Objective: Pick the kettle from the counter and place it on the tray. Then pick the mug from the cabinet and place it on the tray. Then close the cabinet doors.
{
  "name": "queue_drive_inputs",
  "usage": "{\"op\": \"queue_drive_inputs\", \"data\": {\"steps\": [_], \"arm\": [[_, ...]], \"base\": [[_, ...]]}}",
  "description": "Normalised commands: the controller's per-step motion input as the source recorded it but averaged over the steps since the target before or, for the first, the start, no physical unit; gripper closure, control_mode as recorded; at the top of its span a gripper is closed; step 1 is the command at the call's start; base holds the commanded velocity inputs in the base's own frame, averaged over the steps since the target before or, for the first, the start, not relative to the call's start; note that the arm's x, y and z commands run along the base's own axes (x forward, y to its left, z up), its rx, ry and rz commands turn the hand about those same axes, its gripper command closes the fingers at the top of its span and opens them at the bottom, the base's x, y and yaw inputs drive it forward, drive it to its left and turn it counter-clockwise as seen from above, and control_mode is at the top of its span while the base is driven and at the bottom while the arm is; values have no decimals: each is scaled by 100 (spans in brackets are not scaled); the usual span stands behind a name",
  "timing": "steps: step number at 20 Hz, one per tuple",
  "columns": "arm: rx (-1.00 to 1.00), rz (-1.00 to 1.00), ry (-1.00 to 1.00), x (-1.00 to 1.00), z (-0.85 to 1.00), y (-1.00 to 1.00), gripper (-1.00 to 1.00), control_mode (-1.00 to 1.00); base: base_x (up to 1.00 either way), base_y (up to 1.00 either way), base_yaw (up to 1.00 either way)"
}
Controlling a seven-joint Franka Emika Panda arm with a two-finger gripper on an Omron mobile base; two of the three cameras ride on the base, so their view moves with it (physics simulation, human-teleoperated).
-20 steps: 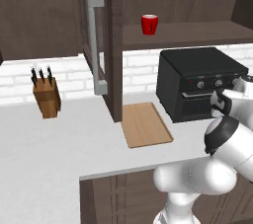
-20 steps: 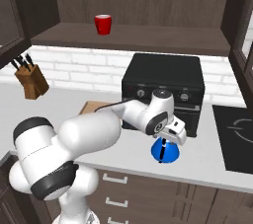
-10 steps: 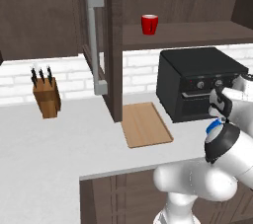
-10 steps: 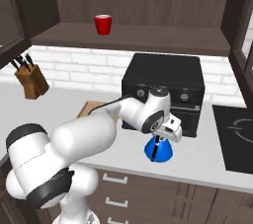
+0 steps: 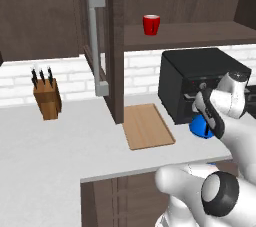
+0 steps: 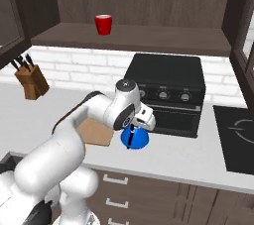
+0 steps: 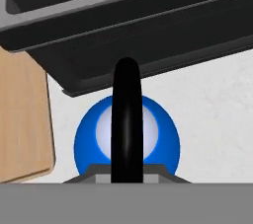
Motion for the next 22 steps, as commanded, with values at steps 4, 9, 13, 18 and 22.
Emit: {"op": "queue_drive_inputs", "data": {"steps": [4, 9, 13, 18, 22], "arm": [[-4, 2, -19, 0, 19, 100, 100, -100], [-3, 0, -14, 8, 16, 100, 100, -100], [-2, 0, -11, 18, 19, 100, 100, -100], [0, 0, -11, 42, 20, 97, 100, -100], [0, -2, -5, 85, 13, 58, 100, -100]], "base": [[0, 0, 0], [0, 0, 0], [0, 0, 0], [0, 0, 0], [0, 0, 0]]}}
